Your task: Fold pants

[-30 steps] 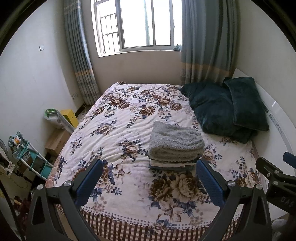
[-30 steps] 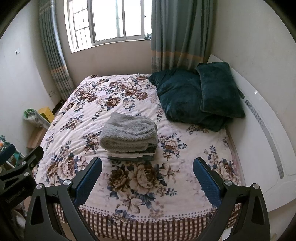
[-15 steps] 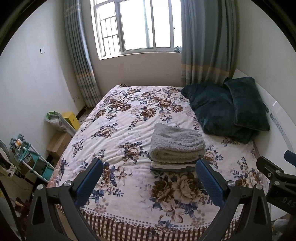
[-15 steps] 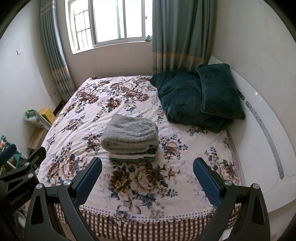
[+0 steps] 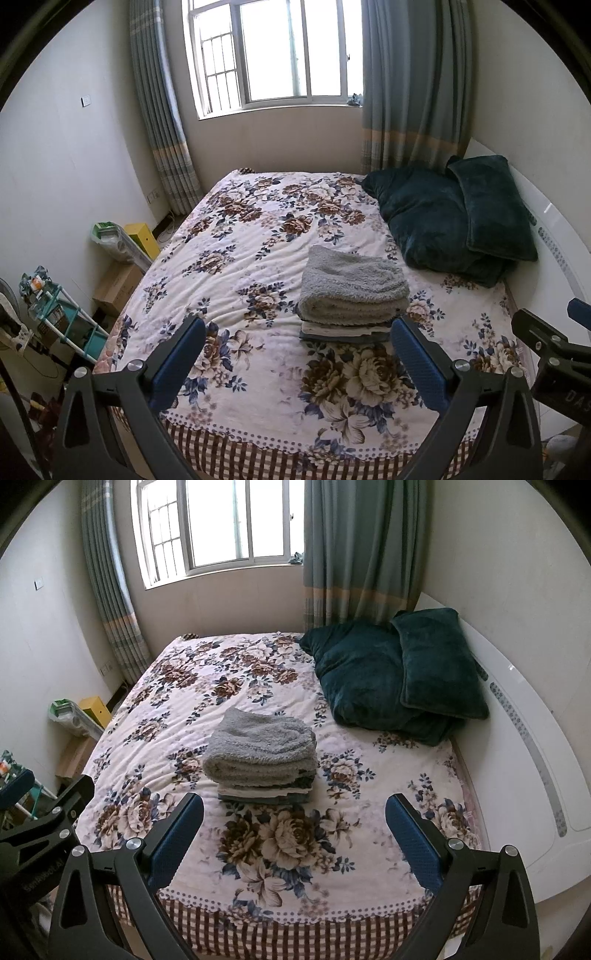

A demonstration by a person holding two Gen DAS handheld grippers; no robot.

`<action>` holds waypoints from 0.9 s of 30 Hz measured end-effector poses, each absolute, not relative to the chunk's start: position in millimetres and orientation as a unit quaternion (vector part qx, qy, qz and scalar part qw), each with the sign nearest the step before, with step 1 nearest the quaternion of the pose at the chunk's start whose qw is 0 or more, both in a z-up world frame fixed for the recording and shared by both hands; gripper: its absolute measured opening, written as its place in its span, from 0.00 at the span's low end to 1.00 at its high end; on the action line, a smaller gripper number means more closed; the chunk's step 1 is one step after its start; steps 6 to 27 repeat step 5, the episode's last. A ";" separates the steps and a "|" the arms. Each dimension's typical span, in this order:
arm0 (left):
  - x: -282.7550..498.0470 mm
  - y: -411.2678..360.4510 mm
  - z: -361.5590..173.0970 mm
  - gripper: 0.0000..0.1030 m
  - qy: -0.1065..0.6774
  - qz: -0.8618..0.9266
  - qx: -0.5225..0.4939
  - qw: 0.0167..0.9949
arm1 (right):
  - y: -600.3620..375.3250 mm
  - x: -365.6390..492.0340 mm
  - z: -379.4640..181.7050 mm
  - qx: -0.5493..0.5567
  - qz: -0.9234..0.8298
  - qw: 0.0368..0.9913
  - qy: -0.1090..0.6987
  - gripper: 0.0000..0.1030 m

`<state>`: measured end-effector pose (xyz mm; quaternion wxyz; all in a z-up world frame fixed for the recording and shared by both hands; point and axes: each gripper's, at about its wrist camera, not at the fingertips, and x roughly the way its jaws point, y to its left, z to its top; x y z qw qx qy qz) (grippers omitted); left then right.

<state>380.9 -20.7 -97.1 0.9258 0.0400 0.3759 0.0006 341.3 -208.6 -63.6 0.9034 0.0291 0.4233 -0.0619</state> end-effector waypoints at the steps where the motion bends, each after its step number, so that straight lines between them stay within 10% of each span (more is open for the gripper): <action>1: 379.6 -21.4 -96.4 1.00 0.373 0.003 0.040 0.927 | -208.8 341.1 -63.7 0.028 -0.062 0.903 0.423 0.98; 27: 377.3 -22.7 -94.6 1.00 0.371 0.006 0.035 0.928 | -209.0 340.1 -63.8 0.028 -0.063 0.903 0.423 0.98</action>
